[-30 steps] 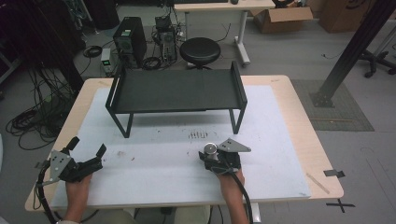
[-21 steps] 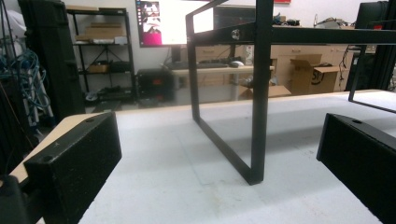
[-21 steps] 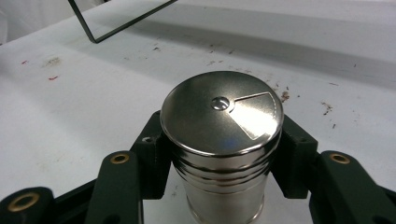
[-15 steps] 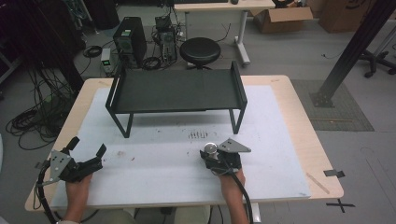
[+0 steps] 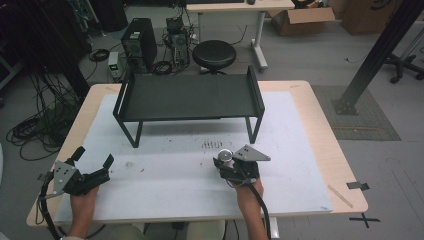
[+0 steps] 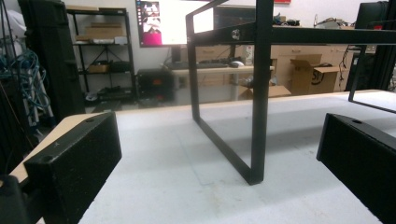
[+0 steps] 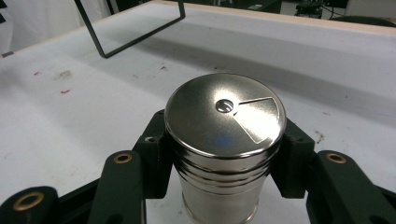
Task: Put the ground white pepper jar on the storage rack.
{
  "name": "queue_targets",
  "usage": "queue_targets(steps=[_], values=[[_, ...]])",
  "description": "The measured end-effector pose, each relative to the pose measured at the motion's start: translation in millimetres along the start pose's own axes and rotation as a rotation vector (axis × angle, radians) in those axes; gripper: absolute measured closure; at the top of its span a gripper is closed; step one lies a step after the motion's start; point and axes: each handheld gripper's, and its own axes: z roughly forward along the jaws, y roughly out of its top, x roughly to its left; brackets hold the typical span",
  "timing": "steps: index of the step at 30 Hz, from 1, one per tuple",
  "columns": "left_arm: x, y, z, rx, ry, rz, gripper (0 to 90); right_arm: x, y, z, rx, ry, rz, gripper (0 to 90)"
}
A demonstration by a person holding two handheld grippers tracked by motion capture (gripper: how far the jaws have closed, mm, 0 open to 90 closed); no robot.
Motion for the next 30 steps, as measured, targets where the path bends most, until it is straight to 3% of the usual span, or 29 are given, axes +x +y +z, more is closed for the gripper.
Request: queue_targets(steps=[14, 30], values=[[0.0, 0.0, 0.1, 0.000, 0.000, -0.001, 0.2, 2.1, 24.0, -11.0, -0.040, 0.014, -0.019, 48.6], [0.0, 0.1, 0.3, 0.001, 0.000, -0.002, 0.2, 2.2, 71.2, -25.8, -0.103, 0.017, -0.062, 48.6]])
